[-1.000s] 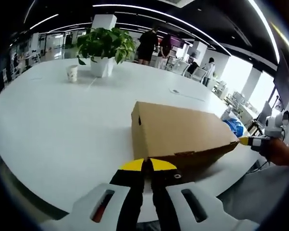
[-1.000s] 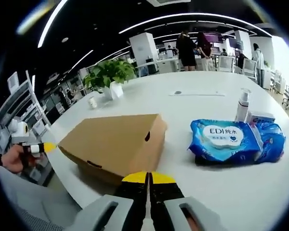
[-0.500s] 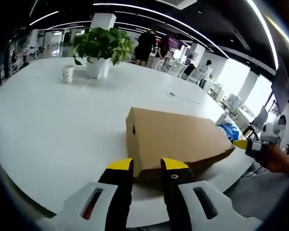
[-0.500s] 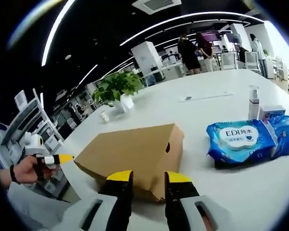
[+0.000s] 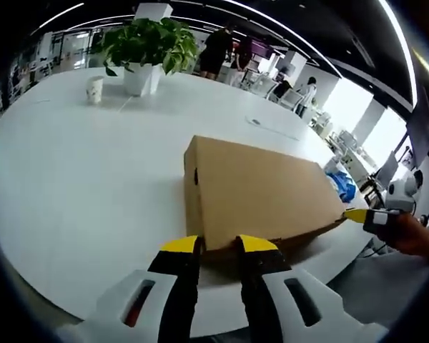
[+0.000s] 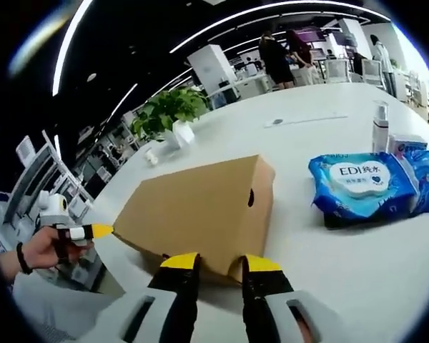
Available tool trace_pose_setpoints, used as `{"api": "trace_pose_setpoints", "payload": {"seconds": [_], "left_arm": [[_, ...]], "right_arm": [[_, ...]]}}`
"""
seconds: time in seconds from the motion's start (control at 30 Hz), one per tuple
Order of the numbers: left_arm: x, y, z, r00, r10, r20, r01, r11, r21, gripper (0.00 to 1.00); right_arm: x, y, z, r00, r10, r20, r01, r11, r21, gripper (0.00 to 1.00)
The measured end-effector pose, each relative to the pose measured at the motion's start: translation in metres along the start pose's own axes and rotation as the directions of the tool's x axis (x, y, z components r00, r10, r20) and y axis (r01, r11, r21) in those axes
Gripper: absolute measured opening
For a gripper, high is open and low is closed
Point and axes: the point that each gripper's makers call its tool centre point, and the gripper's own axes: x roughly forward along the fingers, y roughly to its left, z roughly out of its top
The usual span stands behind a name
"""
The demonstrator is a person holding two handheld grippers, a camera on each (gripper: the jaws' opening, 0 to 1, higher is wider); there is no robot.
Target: Operate the shoe box by opening the lid, removing the specified soft item, and placing it in the target area until the item is outside and the box remains undamaged.
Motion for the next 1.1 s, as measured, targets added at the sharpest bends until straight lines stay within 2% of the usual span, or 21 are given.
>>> {"api": "trace_pose_setpoints", "payload": {"seconds": [0.43,0.63,0.9,1.1], "left_arm": [[0.029,-0.012,0.021,1.000,0.001,-0.013,-0.001,1.000,0.006,0.19],[0.044,-0.019,0.031,1.000,0.013,0.005,-0.013,1.000,0.001,0.19],[0.064,-0.028,0.044,1.000,0.013,0.017,-0.013,1.000,-0.009,0.19],[0.075,-0.035,0.051,1.000,0.012,0.028,-0.012,1.000,-0.017,0.19]], "right_arm": [[0.013,-0.022,0.030,0.998,-0.069,0.006,0.070,0.997,-0.031,0.21],[0.020,-0.038,0.048,0.995,-0.093,0.022,0.094,0.994,-0.050,0.20],[0.027,-0.059,0.070,0.991,-0.131,0.013,0.132,0.990,-0.058,0.19],[0.027,-0.068,0.077,0.989,-0.147,0.025,0.148,0.987,-0.055,0.19]]}}
